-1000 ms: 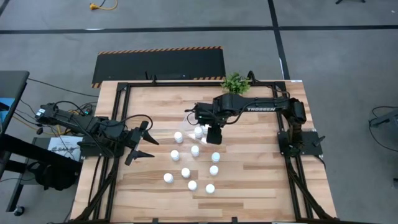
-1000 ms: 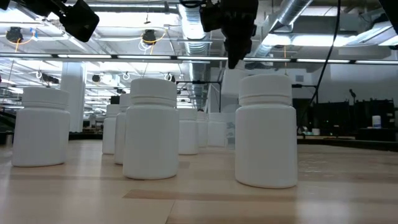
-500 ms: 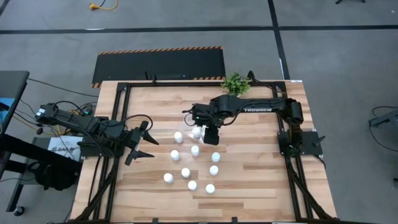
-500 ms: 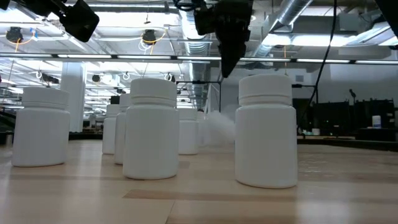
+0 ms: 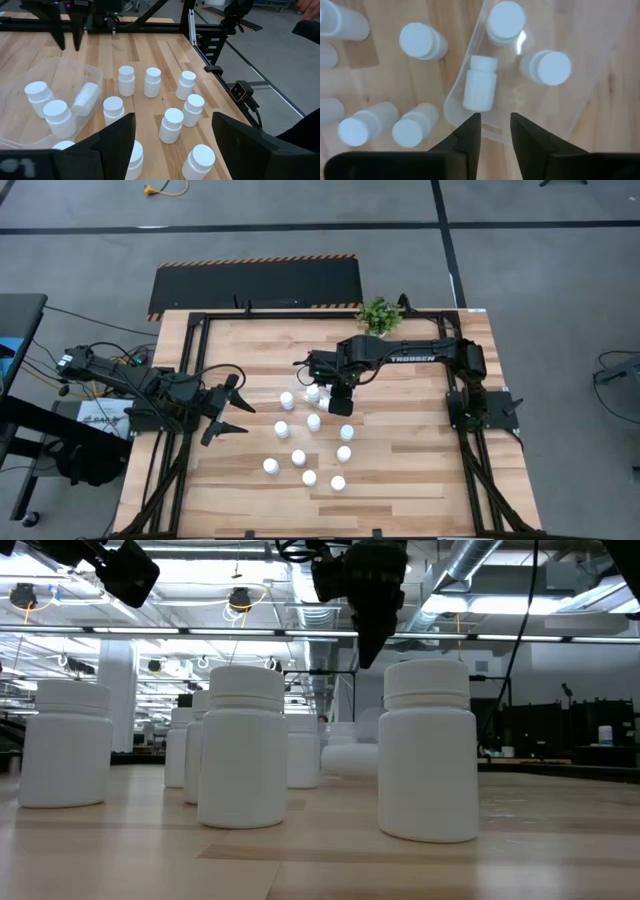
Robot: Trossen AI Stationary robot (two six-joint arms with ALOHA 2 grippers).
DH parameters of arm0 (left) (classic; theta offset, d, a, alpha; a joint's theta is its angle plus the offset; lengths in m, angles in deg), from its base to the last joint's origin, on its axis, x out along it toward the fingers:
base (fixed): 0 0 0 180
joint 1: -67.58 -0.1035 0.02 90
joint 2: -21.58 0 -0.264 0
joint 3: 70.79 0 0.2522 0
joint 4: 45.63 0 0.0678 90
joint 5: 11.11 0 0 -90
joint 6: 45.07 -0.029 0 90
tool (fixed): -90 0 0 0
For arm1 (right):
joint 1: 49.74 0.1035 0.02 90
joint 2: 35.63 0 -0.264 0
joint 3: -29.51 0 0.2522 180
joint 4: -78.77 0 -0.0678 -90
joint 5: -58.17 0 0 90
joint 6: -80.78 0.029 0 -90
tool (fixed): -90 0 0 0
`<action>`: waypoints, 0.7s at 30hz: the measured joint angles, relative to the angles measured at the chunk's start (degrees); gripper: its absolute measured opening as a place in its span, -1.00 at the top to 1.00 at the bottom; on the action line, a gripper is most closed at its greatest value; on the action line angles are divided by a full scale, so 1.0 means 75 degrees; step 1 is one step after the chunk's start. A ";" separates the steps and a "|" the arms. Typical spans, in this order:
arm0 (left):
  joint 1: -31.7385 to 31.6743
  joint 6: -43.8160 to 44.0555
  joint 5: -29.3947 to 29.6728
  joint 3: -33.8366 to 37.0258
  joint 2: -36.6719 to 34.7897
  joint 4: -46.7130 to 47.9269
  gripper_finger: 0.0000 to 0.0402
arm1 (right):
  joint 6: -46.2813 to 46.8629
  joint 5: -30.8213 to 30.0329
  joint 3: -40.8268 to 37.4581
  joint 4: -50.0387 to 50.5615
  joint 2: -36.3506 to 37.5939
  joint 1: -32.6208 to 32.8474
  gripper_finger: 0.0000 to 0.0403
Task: Pick and place pill bottles into a basket
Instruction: Put the pill bottle into the bin
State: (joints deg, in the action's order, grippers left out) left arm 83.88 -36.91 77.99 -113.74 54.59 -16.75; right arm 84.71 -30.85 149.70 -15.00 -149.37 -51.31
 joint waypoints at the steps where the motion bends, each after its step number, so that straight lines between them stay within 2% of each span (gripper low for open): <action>1: 0.0001 0.0000 0.0000 0.0000 0.0000 -0.0002 -0.25 | 0.0070 0.0087 0.0000 0.0080 0.0000 0.0024 0.50; 10: 0.0001 -0.0003 0.0000 0.0000 0.0000 -0.0001 -0.25 | 0.0796 0.0744 0.0000 0.1152 0.0000 0.0577 0.49; 21: -0.0002 -0.0009 0.0000 0.0000 0.0000 0.0001 -0.25 | 0.1471 0.0853 0.0000 0.0280 0.0000 0.1560 0.49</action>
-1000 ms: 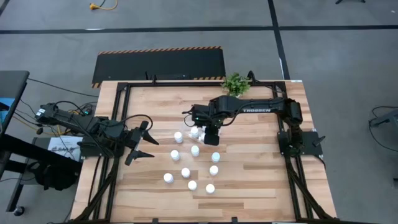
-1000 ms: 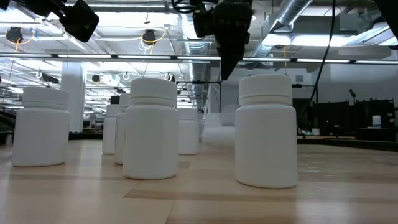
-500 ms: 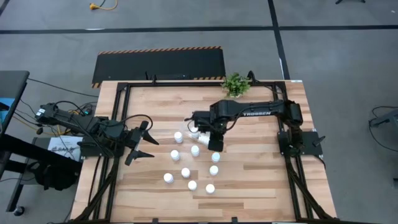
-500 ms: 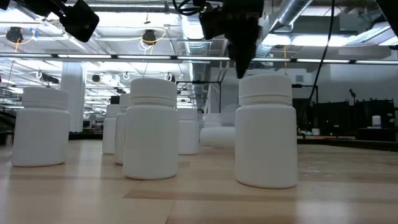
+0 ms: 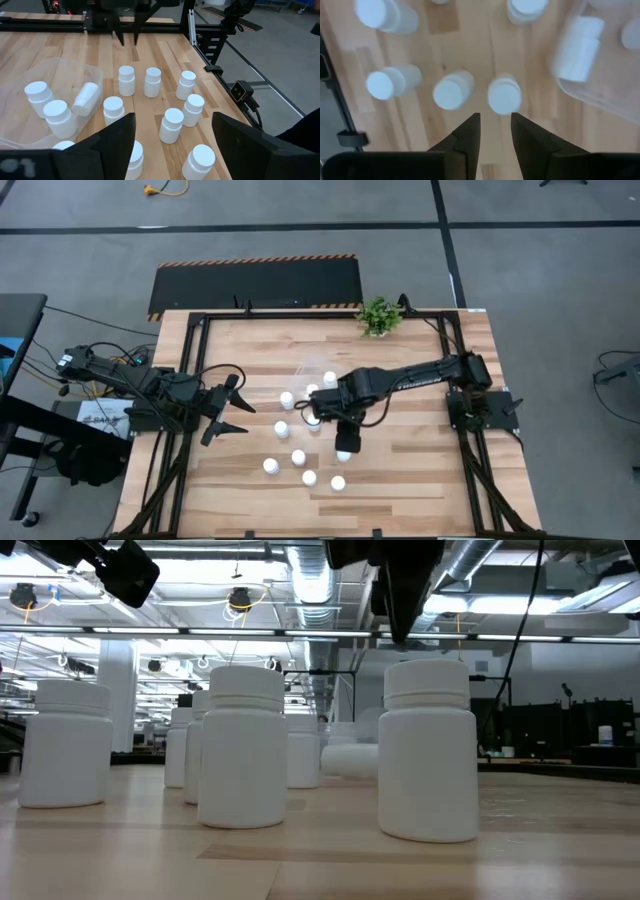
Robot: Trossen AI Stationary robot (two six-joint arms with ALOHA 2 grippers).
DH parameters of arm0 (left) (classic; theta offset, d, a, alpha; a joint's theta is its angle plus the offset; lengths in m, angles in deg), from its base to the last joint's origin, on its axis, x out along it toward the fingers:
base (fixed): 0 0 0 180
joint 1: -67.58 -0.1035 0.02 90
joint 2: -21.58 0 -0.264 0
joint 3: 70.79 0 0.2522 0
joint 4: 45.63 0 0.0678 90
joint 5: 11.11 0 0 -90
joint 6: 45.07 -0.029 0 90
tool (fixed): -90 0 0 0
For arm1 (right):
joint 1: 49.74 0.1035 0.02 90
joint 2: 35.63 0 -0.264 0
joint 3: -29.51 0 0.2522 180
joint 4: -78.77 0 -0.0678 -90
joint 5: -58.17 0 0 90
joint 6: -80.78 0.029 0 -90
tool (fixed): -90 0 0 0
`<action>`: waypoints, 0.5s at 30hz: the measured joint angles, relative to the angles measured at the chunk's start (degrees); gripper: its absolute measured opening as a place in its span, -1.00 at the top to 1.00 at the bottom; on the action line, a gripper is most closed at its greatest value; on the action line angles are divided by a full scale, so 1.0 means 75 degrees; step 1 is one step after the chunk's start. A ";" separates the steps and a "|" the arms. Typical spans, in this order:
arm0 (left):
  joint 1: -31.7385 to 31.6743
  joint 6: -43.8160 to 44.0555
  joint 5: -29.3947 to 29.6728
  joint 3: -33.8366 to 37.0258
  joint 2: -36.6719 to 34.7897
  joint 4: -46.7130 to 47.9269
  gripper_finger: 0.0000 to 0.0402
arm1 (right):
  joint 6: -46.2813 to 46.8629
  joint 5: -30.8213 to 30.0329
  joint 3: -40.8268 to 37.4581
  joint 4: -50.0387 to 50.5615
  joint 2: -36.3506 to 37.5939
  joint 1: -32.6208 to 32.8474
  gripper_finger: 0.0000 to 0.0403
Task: Pick and place pill bottles into a basket
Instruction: Put the pill bottle into the bin
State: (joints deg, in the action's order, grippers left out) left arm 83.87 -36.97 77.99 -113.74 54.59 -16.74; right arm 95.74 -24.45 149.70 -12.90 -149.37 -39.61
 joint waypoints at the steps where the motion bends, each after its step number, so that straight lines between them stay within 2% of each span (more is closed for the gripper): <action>1: 0.0003 0.0003 0.0000 0.0000 0.0000 -0.0003 -0.25 | 0.0008 -0.0002 0.0000 -0.0079 0.0000 0.0056 0.49; 11: 0.0000 -0.0003 0.0000 0.0000 0.0000 0.0000 -0.25 | 0.0072 -0.0195 0.0000 -0.0275 0.0000 0.0244 0.47; 15: 0.0003 -0.0003 0.0000 0.0000 0.0000 0.0000 -0.25 | 0.0039 -0.0197 -0.0208 -0.0600 0.0016 0.0238 0.28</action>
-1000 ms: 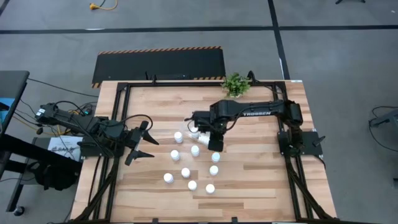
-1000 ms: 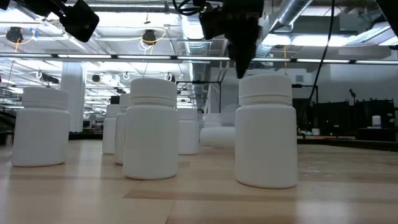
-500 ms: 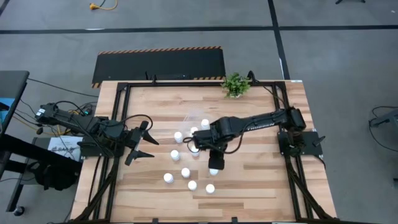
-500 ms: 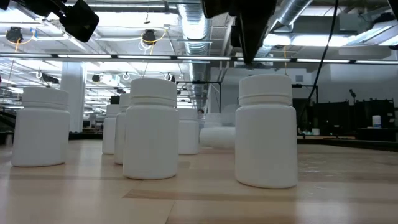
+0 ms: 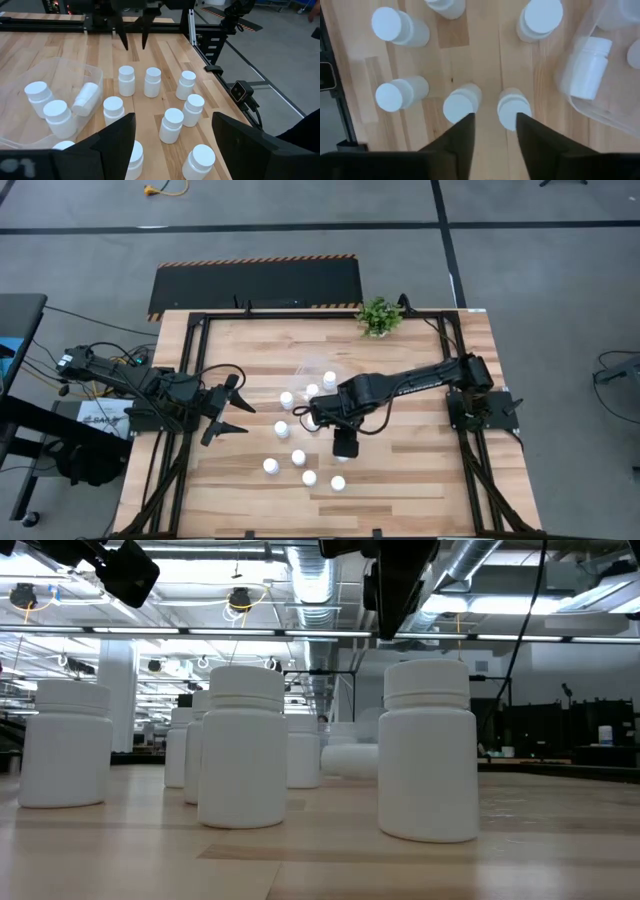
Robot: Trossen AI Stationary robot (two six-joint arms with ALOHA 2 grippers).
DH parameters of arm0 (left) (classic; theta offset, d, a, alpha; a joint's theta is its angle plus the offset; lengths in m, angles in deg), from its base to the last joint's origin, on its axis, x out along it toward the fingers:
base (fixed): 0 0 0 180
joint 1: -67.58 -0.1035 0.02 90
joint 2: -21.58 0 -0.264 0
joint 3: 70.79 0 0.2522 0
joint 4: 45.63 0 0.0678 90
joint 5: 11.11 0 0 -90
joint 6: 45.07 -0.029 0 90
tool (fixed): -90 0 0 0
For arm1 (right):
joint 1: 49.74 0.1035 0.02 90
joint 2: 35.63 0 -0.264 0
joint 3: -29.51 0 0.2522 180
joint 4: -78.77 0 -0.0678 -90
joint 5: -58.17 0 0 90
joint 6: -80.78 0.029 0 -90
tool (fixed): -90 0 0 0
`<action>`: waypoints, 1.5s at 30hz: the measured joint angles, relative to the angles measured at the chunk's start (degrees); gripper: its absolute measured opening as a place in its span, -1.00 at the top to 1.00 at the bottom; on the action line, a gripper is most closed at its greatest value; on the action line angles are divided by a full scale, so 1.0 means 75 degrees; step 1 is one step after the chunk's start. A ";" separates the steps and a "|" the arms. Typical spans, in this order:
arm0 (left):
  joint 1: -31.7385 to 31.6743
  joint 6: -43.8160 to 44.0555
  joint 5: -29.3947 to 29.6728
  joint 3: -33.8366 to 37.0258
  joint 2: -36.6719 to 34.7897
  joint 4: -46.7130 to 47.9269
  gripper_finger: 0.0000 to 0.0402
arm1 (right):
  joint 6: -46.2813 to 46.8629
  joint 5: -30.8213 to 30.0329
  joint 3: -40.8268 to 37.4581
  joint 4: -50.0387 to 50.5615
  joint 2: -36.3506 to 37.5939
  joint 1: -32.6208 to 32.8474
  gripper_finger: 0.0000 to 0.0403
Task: Pick and place pill bottles into a basket
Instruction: Put the pill bottle into the bin
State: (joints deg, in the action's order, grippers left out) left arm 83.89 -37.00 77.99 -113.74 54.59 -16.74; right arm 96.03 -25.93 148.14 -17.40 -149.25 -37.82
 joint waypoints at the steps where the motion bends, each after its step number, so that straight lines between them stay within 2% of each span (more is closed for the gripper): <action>1: -0.0002 -0.0003 0.0000 0.0000 0.0000 0.0000 -0.25 | 0.0035 0.0010 -0.0070 -0.0010 -0.0004 0.0000 0.20; 5: -0.0002 0.0000 0.0000 0.0000 0.0000 0.0000 -0.25 | 0.0191 0.0030 -0.0206 0.0134 -0.0007 0.0000 -0.08; 9: -0.0002 0.0000 -0.0005 0.0000 0.0000 0.0000 -0.25 | 0.0175 -0.0171 -0.0215 0.0168 -0.0007 0.0000 -0.21; 18: 0.0000 -0.0419 -0.1107 0.0000 0.0000 0.0003 -0.25 | -0.0627 -0.0211 -0.0293 0.0567 -0.0156 0.0009 -0.21; 34: -0.0003 -0.0622 -0.0976 -0.0003 0.0000 0.0090 -0.25 | -0.1420 -0.0203 -0.0251 0.0495 -0.0608 0.0021 -0.21; 45: 0.0000 -0.0580 -0.0973 -0.0003 0.0000 0.0122 -0.25 | -0.1581 -0.0523 -0.0273 0.0407 -0.0902 0.0020 -0.21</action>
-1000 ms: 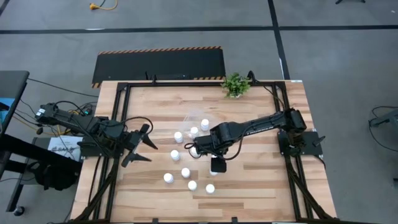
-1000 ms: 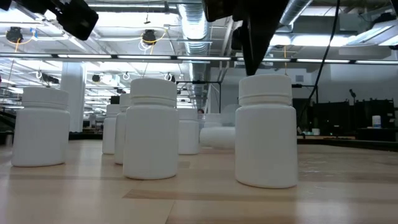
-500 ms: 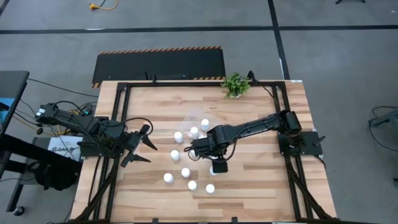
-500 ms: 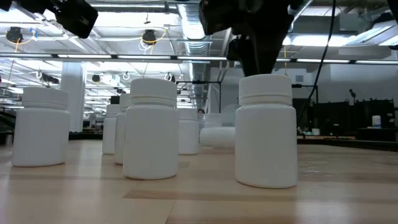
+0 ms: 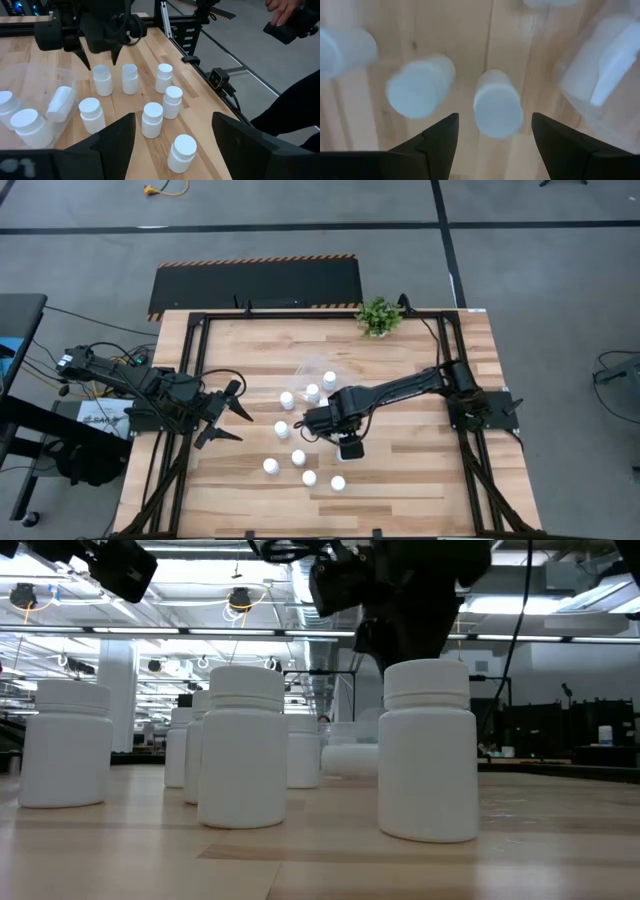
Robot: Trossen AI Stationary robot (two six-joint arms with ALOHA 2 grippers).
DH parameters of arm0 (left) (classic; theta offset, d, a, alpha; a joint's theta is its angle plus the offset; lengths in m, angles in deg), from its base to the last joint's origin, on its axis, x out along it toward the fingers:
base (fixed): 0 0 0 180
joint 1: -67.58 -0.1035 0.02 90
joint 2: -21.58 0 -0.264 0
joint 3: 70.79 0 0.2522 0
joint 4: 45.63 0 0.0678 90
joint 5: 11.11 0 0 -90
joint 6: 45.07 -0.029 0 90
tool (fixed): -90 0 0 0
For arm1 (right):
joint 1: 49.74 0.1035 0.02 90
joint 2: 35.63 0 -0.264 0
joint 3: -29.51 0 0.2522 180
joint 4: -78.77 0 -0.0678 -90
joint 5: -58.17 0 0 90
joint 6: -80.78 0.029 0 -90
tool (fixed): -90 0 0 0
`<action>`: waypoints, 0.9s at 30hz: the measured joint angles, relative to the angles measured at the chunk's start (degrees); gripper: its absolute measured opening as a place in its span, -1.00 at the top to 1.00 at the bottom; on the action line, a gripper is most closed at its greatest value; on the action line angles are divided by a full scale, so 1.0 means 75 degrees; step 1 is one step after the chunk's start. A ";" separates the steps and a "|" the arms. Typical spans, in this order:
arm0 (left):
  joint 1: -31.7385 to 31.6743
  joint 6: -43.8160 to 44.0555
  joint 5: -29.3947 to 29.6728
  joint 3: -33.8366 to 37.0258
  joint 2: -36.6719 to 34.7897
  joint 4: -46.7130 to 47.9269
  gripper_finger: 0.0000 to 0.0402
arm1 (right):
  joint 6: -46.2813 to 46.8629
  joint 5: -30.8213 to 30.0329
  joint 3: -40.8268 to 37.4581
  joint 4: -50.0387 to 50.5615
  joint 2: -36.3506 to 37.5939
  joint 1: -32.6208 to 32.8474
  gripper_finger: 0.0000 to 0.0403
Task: Pick and place pill bottles into a basket
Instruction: Put the pill bottle into the bin
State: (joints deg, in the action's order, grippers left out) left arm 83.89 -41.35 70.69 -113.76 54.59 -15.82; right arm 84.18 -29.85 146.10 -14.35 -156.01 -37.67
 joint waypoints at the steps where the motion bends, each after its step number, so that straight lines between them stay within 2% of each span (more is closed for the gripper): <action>1: -0.0003 0.0000 0.0000 0.0000 0.0000 0.0003 -0.25 | -0.0003 -0.0036 -0.0011 0.0078 -0.0006 0.0000 -0.21; 18: -0.0002 0.0003 0.0003 0.0000 0.0000 0.0003 -0.25 | -0.0275 -0.0082 -0.0011 -0.0133 0.0006 -0.0029 -0.21; 27: 0.0000 0.0003 0.0003 0.0000 0.0000 0.0009 -0.25 | -0.0198 -0.0076 -0.0501 -0.0251 0.0012 -0.0015 -0.21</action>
State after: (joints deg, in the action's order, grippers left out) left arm 83.89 -41.33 70.71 -113.76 54.59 -15.75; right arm 82.69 -30.42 142.34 -16.23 -155.92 -37.78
